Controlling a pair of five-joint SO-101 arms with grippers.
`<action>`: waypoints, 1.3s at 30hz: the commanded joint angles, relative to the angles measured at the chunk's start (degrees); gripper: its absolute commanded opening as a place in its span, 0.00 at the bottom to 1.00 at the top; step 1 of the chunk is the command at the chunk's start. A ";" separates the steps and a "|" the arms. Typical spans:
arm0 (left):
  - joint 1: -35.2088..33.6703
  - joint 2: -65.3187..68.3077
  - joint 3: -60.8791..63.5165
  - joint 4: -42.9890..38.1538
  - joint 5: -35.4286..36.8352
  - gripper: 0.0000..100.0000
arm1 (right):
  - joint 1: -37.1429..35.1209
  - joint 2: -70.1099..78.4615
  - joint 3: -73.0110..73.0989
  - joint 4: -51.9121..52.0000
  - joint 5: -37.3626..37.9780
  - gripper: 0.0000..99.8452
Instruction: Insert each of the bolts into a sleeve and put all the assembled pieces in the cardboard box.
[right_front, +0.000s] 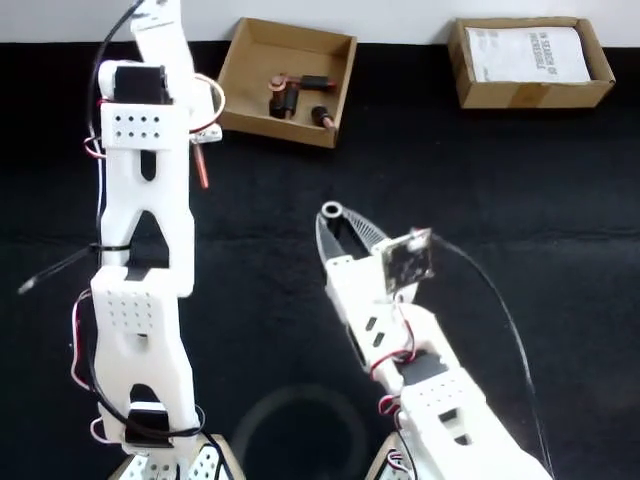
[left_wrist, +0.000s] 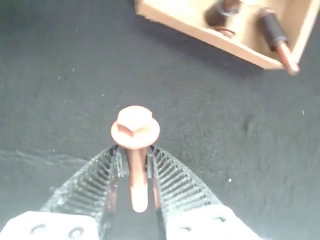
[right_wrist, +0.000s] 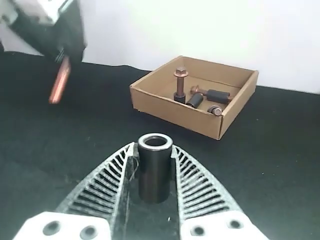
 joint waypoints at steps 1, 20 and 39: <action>1.98 -5.93 -2.95 0.18 -3.87 0.01 | -0.48 -2.24 1.36 -3.91 1.23 0.01; 8.13 -50.59 37.67 -0.09 -19.87 0.01 | -0.48 -2.33 1.80 -4.26 0.97 0.01; 12.53 -81.27 101.49 -60.22 -19.52 0.01 | -1.19 -2.33 1.80 -4.18 0.97 0.01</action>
